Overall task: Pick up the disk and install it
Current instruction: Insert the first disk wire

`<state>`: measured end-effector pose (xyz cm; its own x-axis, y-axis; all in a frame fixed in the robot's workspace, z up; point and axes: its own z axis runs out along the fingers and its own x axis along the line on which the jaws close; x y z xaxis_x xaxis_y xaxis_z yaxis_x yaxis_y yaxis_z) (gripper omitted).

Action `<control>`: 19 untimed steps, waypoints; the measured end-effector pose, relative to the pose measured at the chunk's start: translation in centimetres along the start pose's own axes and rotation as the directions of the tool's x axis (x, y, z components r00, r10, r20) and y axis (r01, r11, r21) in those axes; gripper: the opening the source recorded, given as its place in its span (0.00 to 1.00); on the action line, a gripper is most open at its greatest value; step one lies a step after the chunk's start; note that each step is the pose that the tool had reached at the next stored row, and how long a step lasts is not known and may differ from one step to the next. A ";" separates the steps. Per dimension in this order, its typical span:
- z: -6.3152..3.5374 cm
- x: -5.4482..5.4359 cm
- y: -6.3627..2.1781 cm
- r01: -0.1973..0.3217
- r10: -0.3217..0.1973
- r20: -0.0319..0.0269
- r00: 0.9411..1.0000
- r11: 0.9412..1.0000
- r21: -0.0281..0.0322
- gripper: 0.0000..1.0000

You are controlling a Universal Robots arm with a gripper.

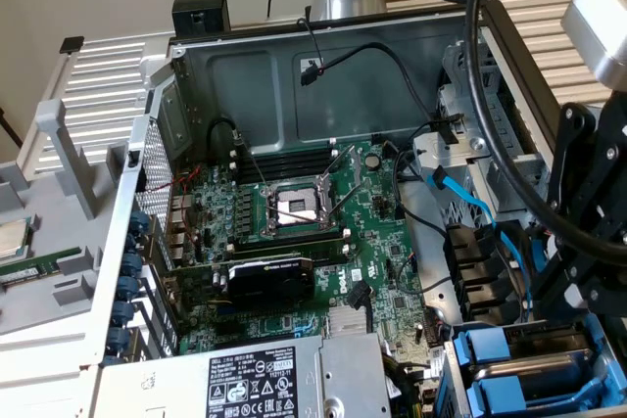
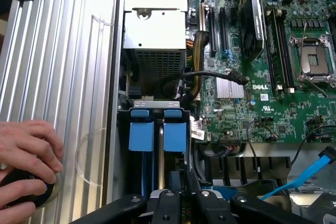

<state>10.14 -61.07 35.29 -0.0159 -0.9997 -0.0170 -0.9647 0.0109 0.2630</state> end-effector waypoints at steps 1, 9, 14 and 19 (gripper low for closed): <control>0.02 -0.1 0.00 0.000 0.000 -0.001 1.000 1.000 0.000 0.16; 0.19 -0.2 -0.02 -0.001 0.001 -0.005 1.000 1.000 0.014 0.16; 0.30 -0.2 0.07 -0.001 0.001 -0.005 1.000 1.000 0.015 0.16; 0.38 -0.2 0.25 -0.001 0.002 -0.005 1.000 1.000 0.017 0.16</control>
<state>9.80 -60.88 34.99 -0.0160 -0.9998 -0.0114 -0.9690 0.0127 0.2468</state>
